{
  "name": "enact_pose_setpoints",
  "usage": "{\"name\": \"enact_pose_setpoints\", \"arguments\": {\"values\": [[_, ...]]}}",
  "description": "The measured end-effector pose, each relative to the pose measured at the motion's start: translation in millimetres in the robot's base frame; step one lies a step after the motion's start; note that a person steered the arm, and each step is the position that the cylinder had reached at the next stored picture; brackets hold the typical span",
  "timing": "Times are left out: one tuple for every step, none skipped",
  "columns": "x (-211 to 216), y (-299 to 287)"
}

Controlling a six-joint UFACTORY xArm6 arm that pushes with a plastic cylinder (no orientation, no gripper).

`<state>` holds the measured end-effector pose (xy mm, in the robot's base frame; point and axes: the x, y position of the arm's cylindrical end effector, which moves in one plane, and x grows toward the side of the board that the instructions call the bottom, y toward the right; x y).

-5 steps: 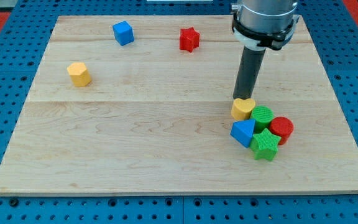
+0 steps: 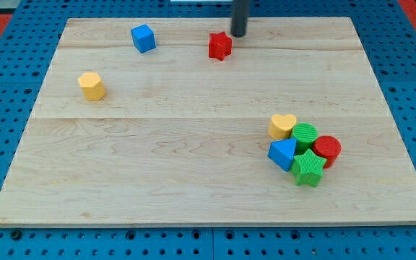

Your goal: Move the red star into the green circle

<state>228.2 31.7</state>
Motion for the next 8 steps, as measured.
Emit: {"name": "enact_pose_setpoints", "arguments": {"values": [[9,-40],[33,-31],[57,-28],[44,-17],[53,16],[68,49],[77,73],[83,42]]}}
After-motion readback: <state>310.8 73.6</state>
